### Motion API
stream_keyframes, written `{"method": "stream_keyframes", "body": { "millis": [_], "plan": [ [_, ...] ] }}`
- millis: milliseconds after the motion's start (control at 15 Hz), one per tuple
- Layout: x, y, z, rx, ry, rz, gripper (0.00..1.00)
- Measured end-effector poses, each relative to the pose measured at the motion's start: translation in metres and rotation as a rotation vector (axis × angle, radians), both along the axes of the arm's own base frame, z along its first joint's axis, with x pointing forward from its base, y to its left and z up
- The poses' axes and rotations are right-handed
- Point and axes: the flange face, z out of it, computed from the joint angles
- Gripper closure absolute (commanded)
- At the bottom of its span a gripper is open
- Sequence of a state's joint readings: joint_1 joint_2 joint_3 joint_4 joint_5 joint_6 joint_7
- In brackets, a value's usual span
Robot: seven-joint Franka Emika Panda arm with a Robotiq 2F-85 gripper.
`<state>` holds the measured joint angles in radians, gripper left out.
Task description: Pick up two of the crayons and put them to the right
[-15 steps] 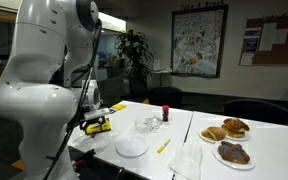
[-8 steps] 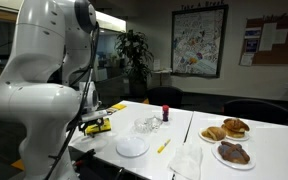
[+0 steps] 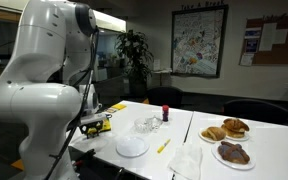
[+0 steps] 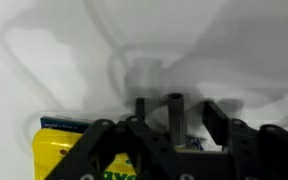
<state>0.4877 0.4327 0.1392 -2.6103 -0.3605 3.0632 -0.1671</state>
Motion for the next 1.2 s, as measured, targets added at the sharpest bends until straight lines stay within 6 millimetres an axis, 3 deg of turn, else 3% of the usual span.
{"method": "stream_keyframes", "body": {
  "millis": [267,333,867,1200],
  "plan": [
    [0.009,-0.005,0.003,-0.003,-0.018,-0.028,0.97],
    [0.011,-0.006,0.004,-0.004,-0.021,-0.032,0.99],
    [0.006,-0.002,0.004,-0.002,-0.019,-0.024,0.96],
    [-0.024,0.001,0.004,0.001,0.008,0.017,0.96]
  ]
}}
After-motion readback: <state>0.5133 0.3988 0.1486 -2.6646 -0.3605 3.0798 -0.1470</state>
